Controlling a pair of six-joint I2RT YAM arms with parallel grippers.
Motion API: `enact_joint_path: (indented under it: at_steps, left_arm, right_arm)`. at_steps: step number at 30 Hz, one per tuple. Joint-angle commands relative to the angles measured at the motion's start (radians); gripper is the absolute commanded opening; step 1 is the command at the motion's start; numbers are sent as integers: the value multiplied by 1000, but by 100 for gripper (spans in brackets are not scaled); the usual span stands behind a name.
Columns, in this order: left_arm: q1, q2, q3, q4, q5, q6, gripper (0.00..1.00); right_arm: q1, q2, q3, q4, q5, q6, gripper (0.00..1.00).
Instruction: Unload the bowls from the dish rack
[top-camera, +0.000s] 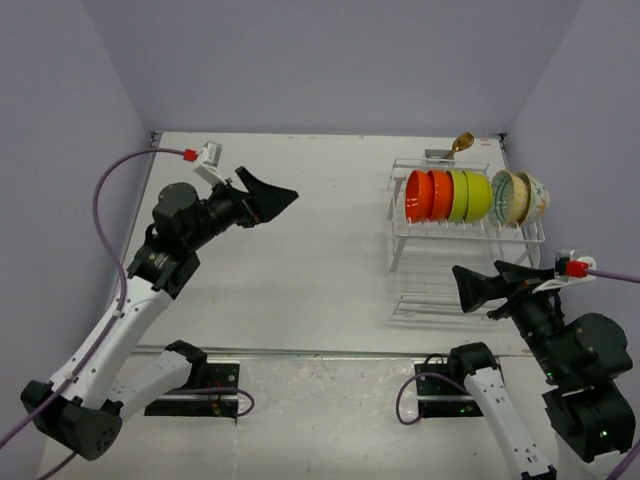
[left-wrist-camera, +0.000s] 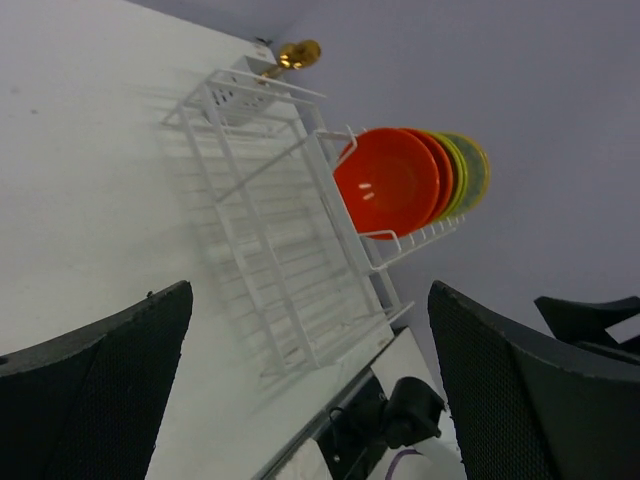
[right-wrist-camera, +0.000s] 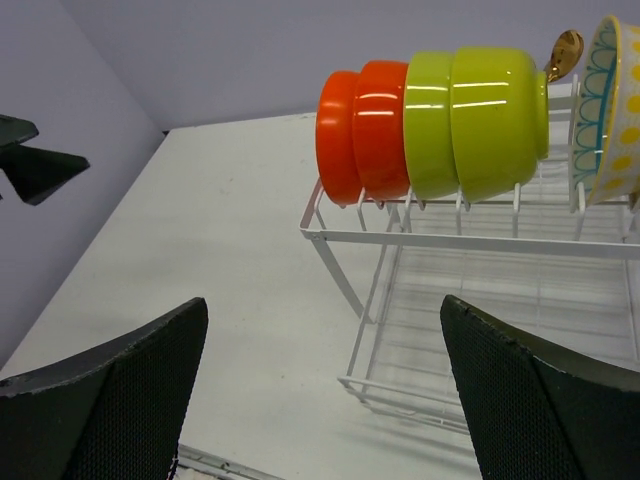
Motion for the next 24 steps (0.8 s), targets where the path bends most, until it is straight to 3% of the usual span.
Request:
enact_joint_path:
  at_steps: [1,4,12,18,24]
  left_arm:
    - [-161,65,120,196,19,-99,100]
    - [-283,165,189,213,-77,-90,100]
    - [-470,521,398,315,-90,-122,94]
    - [-506,743,611,309,-49,-82,88]
    - [-509,882,705,262,-75,-76,72]
  right_arm:
    - [2,-9,5,50,-46,15,99]
    - [2,-18,-1,50,-40,16,99]
    - [2,-24,28,48,-61,33,99]
    - [2,-26,68,16,-68,16,99]
    - [2,-50,83,-15,-63,-5,99]
